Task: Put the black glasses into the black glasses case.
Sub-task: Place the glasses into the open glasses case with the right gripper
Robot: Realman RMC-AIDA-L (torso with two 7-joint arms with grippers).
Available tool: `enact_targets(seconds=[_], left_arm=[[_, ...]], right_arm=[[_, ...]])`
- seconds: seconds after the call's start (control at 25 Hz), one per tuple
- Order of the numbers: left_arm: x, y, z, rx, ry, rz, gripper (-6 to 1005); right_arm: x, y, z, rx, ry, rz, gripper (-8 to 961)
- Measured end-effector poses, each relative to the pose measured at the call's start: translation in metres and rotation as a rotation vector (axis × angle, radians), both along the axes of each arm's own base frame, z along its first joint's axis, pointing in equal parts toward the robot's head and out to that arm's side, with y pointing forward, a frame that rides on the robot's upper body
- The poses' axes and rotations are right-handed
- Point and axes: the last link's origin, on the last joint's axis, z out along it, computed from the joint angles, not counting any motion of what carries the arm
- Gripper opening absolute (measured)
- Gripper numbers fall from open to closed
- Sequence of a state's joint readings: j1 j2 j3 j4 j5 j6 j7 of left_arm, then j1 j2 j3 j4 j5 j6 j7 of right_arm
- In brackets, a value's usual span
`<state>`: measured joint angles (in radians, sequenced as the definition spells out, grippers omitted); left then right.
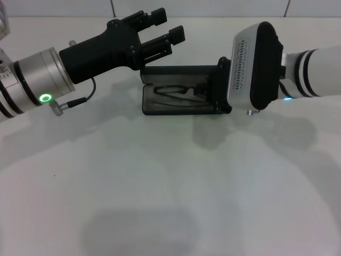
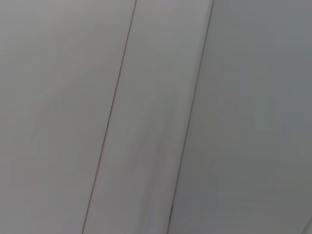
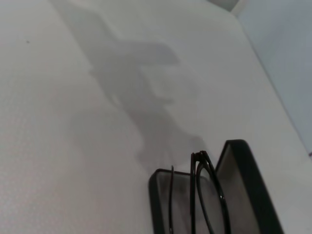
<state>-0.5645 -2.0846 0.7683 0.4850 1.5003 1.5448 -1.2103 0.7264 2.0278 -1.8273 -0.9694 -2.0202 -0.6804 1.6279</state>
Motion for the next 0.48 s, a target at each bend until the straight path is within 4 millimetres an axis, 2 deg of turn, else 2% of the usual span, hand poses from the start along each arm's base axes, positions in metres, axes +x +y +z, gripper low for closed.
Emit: enact_targets(seconds=[0.24,0.48], left_arm=[[-0.0002,-0.0007,-0.0005,-0.003,0.001,-0.001,707],[-0.0002,-0.0008,-0.0006,-0.004,0.001,-0.001,707]], right_arm=[[-0.0020,0.0045,0.0023,0.054,0.011,0.019,40],[-0.0012,0.0042,-0.0046,0.084,-0.009,0.053,62]])
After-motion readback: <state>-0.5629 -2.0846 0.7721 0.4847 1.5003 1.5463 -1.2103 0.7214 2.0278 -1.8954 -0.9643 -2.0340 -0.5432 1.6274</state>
